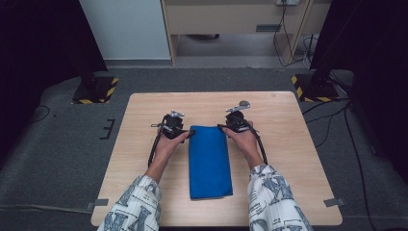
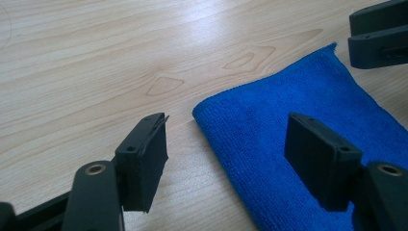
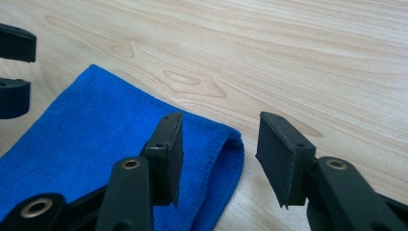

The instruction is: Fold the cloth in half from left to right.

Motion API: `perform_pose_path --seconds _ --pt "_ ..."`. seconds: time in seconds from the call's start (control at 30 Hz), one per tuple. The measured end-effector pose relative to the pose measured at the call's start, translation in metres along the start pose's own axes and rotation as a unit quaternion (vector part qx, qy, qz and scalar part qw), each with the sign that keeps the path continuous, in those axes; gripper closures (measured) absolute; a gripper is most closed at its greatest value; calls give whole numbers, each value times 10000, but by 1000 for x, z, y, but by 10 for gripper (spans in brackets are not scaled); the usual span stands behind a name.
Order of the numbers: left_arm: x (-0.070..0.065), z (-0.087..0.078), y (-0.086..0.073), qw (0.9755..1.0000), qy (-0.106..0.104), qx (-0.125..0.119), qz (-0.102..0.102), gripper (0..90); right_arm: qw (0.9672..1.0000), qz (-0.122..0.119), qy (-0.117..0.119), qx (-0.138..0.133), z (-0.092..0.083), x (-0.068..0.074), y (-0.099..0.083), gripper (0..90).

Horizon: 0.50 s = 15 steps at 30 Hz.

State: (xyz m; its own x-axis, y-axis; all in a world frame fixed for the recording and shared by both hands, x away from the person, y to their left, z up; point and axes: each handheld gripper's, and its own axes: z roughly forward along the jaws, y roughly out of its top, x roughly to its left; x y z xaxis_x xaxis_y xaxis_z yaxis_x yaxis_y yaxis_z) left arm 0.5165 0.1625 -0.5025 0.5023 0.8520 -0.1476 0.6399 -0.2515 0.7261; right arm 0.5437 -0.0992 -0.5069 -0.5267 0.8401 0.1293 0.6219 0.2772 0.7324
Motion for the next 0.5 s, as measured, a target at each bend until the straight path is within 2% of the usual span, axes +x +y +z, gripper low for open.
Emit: perform_pose_path --seconds 0.17,0.27,0.37,0.43,0.5 --pt "1 2 -1 10000 -16 13 -10 320 10000 27 -1 71 11 -1 -1 516" --pt "1 2 -1 10000 -3 -56 -1 338 9998 -68 -90 158 19 0 -2 513" --pt "4 4 -1 10000 -25 -53 -28 345 9997 -112 -82 212 25 1 -2 516" --pt "5 5 -2 9999 -44 -88 -28 350 9996 -110 -72 256 28 2 -2 566" --pt "7 8 -3 10000 -25 -82 -10 363 9993 -204 -41 311 29 3 -3 683"
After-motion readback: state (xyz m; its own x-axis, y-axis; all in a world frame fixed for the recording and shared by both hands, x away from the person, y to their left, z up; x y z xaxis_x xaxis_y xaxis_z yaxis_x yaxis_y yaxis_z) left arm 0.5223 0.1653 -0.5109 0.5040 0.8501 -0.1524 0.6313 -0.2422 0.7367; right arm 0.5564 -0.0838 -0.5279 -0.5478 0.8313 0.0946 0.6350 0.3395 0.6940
